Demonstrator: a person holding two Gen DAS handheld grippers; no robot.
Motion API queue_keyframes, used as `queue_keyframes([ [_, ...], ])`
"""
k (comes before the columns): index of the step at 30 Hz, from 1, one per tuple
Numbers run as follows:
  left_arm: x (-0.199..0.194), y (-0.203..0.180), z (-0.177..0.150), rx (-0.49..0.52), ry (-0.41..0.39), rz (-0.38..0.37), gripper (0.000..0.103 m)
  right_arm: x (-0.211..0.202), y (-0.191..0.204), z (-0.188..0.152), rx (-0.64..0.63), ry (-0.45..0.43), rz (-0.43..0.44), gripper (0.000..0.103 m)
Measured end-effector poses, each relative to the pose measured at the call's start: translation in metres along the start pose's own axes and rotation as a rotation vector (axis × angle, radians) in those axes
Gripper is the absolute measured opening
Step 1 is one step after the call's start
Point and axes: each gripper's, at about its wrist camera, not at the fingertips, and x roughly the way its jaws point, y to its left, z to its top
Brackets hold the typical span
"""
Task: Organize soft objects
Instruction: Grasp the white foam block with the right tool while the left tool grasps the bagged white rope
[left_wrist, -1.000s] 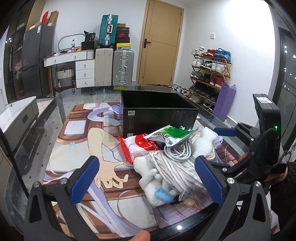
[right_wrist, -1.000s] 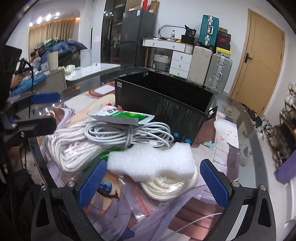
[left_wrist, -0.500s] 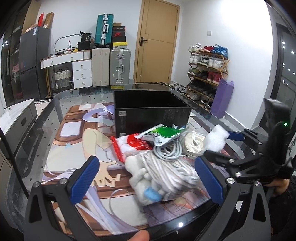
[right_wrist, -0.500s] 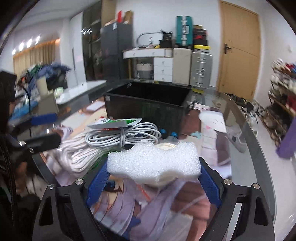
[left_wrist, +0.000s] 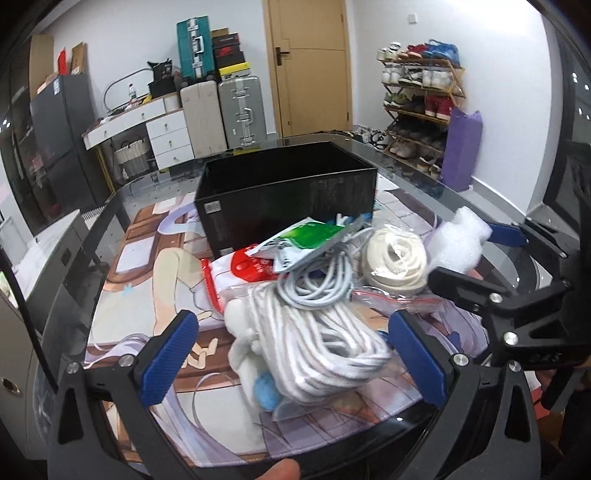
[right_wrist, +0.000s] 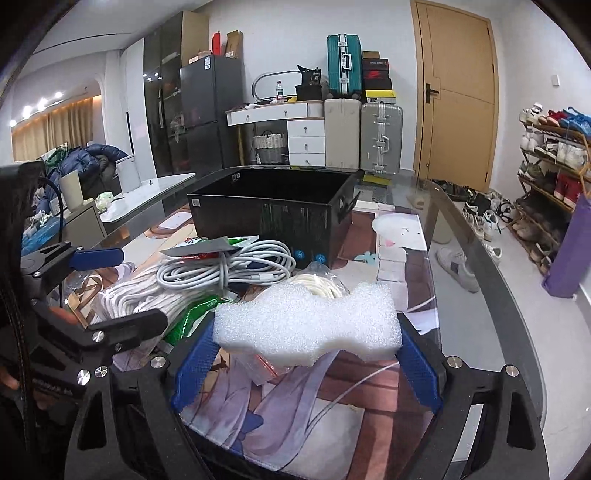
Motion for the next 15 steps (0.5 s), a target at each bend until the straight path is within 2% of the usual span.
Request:
queue_keyframes([
  [8, 0.009, -0.002, 0.001, -0.016, 0.041, 0.037, 0.103, 0.002, -0.005, 0.001, 0.016, 0.008, -0.007, 0.091],
  [11, 0.011, 0.004, -0.001, -0.023, 0.052, 0.030, 0.099, 0.002, -0.006, 0.000, 0.018, 0.007, -0.006, 0.091],
  [15, 0.013, 0.007, -0.004, -0.026, 0.063, -0.004, 0.065, 0.003, -0.006, 0.000, 0.018, 0.009, 0.000, 0.091],
])
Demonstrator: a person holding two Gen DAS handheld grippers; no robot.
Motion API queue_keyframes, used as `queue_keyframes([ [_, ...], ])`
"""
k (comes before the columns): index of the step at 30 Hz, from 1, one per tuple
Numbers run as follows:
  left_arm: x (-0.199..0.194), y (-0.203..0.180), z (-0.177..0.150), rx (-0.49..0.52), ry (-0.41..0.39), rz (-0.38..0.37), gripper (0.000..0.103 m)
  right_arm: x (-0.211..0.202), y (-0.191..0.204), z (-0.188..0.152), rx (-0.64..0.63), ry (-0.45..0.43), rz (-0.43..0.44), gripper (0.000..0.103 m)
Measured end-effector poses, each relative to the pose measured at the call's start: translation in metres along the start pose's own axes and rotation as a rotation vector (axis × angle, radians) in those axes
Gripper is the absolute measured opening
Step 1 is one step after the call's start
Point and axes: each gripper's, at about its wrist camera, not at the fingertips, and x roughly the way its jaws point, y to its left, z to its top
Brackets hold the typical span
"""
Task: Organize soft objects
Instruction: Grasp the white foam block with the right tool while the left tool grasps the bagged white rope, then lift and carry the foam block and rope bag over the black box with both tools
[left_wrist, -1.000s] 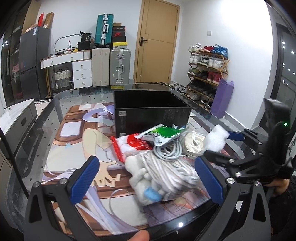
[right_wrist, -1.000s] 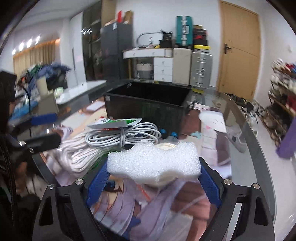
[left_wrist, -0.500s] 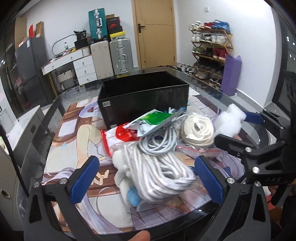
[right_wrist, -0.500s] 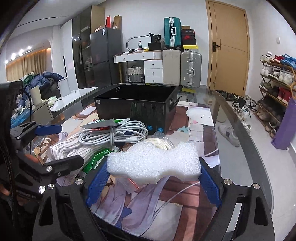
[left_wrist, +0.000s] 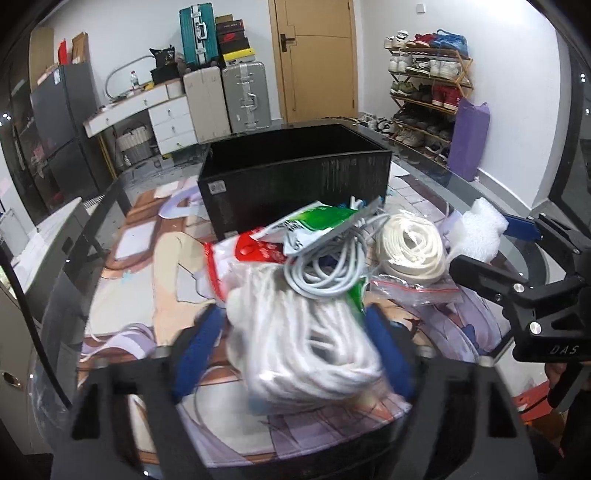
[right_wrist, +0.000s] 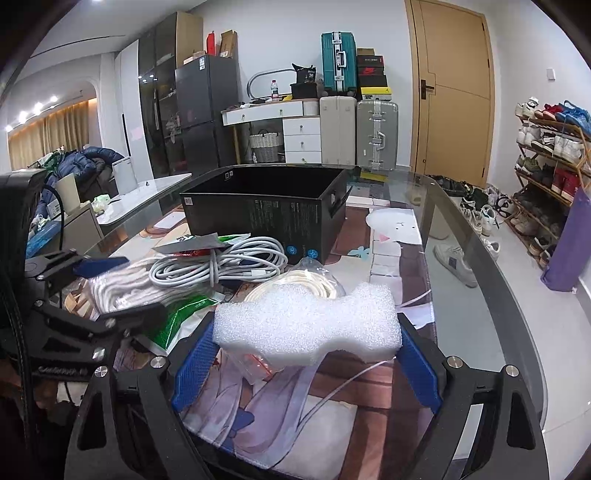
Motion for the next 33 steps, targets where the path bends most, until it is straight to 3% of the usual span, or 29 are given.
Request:
queue_keyframes([
  [4, -0.004, -0.002, -0.003, 0.025, -0.019, 0.005, 0.053, 0.001, 0.002, 0.000, -0.007, -0.003, 0.004, 0.091],
  [10, -0.016, 0.009, -0.007, 0.003, -0.051, -0.011, 0.044, -0.001, 0.005, 0.002, -0.006, -0.007, 0.014, 0.091],
  [18, -0.034, 0.029, -0.014, -0.050, -0.087, -0.033, 0.043, -0.002, 0.007, 0.002, -0.010, -0.019, 0.022, 0.091],
  [33, -0.064, 0.055, 0.000, -0.132, -0.227, -0.086, 0.043, -0.010, 0.017, 0.013, -0.033, -0.050, 0.029, 0.091],
])
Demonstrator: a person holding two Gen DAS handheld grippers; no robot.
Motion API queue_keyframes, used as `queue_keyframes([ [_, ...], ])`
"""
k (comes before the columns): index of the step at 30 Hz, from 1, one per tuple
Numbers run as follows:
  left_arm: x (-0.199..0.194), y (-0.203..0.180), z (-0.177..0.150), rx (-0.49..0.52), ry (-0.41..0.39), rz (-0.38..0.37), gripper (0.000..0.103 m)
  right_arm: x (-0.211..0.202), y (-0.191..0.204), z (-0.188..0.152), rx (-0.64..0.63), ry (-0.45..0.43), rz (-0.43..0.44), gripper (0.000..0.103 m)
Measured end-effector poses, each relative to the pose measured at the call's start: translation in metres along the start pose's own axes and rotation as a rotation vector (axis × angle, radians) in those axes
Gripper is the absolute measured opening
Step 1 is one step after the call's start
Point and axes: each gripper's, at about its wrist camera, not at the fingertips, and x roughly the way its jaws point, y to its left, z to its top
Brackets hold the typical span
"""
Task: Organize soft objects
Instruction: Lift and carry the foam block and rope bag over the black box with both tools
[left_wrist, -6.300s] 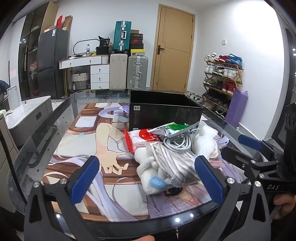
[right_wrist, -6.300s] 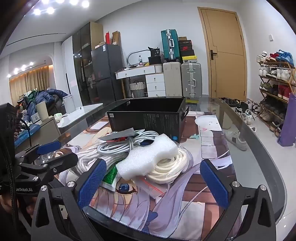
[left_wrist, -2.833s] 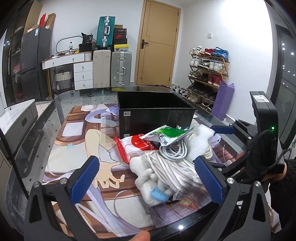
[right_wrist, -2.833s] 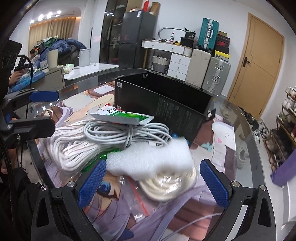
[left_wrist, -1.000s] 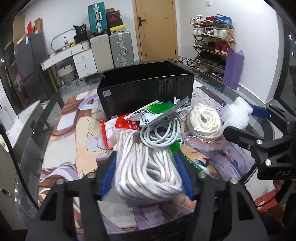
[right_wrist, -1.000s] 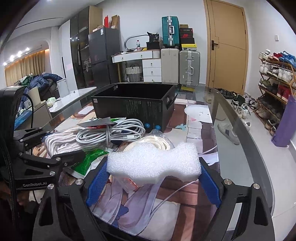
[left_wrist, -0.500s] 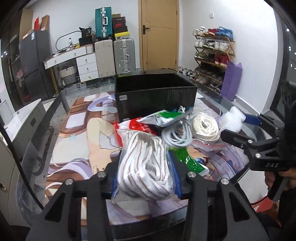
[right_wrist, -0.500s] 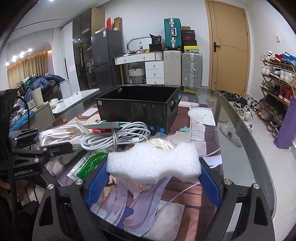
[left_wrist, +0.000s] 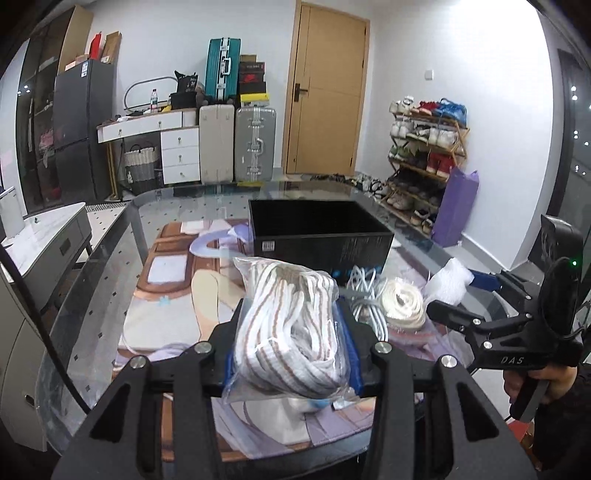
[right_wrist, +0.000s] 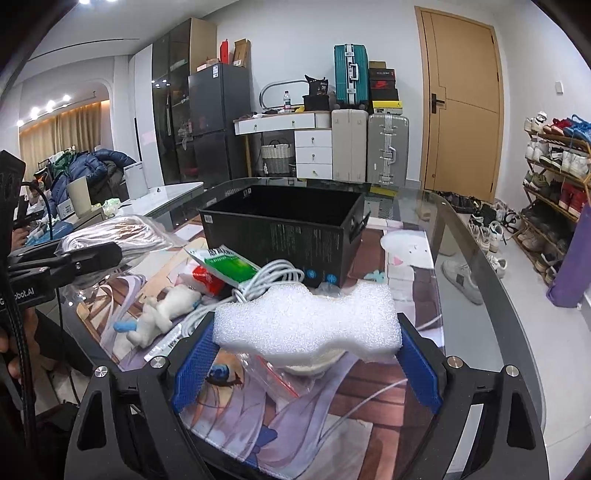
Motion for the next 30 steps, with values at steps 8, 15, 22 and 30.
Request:
queue_keyframes([
  [8, 0.015, 0.013, 0.019, -0.021, -0.010, -0.032, 0.043, 0.002, 0.002, 0.023, -0.015, -0.017, 0.000, 0.091],
  [15, 0.030, 0.018, 0.039, -0.036, -0.018, -0.055, 0.043, 0.012, 0.000, 0.046, -0.032, -0.013, -0.003, 0.091],
  [22, 0.045, 0.016, 0.061, -0.016, -0.034, -0.069, 0.043, 0.028, -0.002, 0.070, -0.046, 0.005, 0.004, 0.091],
  [30, 0.067, 0.016, 0.081, -0.010, -0.038, -0.090, 0.043, 0.052, -0.008, 0.094, -0.045, 0.014, 0.000, 0.091],
])
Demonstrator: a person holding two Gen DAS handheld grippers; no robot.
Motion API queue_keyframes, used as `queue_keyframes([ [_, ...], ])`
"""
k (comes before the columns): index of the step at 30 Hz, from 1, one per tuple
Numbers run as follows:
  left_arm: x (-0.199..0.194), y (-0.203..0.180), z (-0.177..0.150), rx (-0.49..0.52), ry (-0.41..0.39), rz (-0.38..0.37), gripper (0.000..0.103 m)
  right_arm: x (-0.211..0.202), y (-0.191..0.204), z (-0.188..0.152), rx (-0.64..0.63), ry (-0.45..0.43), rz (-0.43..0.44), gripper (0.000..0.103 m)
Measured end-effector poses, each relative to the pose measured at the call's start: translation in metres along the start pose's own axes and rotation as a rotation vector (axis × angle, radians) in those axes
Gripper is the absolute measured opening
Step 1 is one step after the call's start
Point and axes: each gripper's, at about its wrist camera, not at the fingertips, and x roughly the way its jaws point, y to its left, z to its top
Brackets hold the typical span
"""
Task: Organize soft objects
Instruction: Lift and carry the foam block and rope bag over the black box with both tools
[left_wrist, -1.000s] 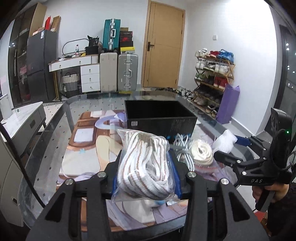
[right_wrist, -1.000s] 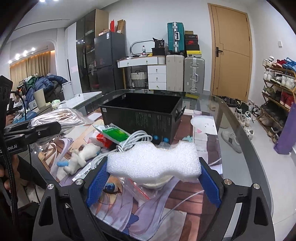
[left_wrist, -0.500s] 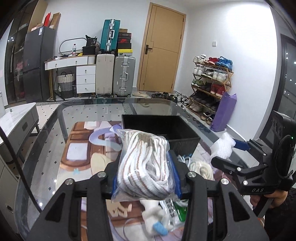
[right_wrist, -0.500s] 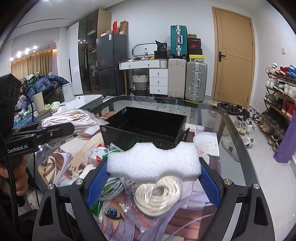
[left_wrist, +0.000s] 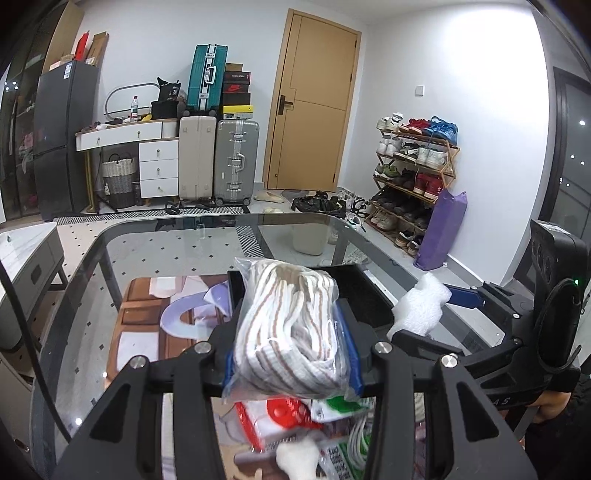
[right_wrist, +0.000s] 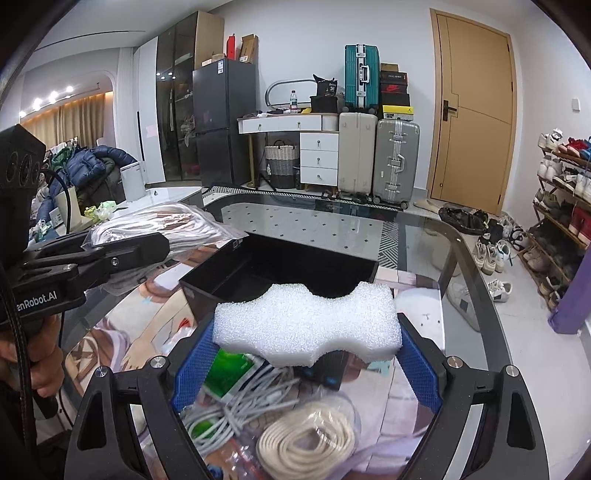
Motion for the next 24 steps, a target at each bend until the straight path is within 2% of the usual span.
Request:
queue_keyframes([
  [10, 0.032, 0.000, 0.008, 0.003, 0.038, 0.011, 0.043, 0.028, -0.005, 0.018, -0.033, 0.033, 0.007, 0.091],
  [24, 0.062, 0.008, 0.008, -0.002, 0.085, 0.025, 0.043, 0.063, -0.006, 0.020, -0.067, 0.070, 0.030, 0.091],
])
